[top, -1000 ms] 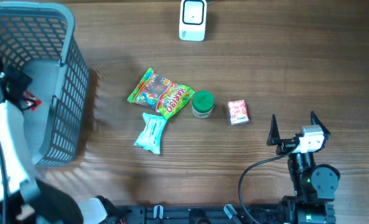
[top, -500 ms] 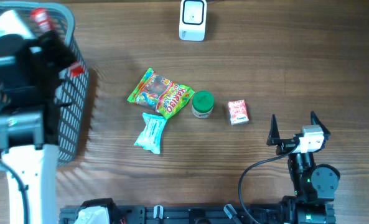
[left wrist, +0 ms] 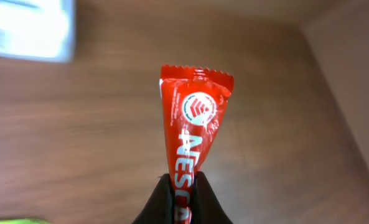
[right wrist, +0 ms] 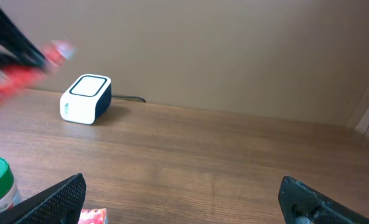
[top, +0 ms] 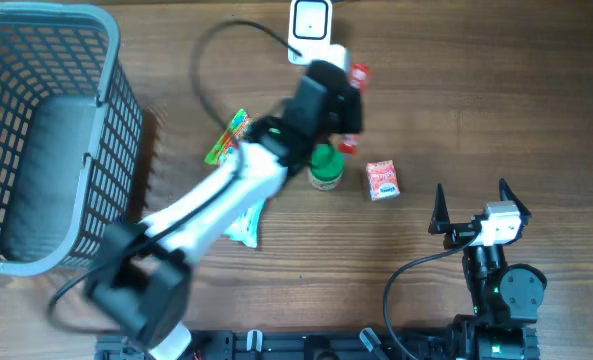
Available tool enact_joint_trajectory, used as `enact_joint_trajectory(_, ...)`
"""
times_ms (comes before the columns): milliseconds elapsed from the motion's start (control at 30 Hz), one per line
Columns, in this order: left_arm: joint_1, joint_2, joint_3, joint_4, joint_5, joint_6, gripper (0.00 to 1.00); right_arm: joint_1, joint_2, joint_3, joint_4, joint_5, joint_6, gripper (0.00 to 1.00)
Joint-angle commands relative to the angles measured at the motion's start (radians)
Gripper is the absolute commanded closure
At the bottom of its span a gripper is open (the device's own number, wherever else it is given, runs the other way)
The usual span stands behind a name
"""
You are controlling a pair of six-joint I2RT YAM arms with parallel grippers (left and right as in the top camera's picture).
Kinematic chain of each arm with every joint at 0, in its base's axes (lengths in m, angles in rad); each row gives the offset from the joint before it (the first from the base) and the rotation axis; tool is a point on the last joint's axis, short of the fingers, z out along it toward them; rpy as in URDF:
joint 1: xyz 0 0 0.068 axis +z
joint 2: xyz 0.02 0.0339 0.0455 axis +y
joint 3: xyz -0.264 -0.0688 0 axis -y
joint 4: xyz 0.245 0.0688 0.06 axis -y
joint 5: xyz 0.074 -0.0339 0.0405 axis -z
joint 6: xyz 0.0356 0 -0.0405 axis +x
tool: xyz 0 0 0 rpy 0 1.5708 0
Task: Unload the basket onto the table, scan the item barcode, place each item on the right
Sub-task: 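Place the Nescafe sticks on the table right of the jar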
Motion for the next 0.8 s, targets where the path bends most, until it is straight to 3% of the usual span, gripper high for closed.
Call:
enact_joint_trajectory(0, -0.067, 0.124, 0.013, 0.116, 0.140, -0.105, 0.96, 0.004, -0.007, -0.001, 0.005, 0.017, 0.008, 0.00)
enact_joint_trajectory(367, -0.196, 0.352, 0.013, 0.270, 0.162, -0.251, 0.96, 0.004, -0.007, -0.001, 0.005, 0.017, 0.008, 0.00)
enact_joint_trajectory(400, -0.201, 0.355, 0.013, 0.275, 0.161, -0.251, 0.90, 0.004, -0.007, -0.001, 0.005, 0.017, 0.008, 0.00)
enact_joint_trajectory(467, -0.201, 0.354, 0.013, 0.290, 0.157, -0.250, 0.59, 0.004, -0.007, -0.001, 0.005, 0.017, 0.008, 0.00)
enact_joint_trajectory(533, -0.194, 0.354, 0.014, 0.304, 0.158, -0.251, 0.45, 0.004, -0.007, -0.001, 0.005, 0.017, 0.008, 0.00)
enact_joint_trajectory(667, -0.185, 0.331, 0.051, 0.262, 0.158, -0.238, 0.45, 0.004, -0.007, -0.001, 0.005, 0.017, 0.008, 0.00)
enact_joint_trajectory(767, -0.179, 0.308, 0.140, 0.132, 0.120, -0.122, 0.47, 0.004, -0.007, -0.001, 0.005, 0.017, 0.008, 0.00)
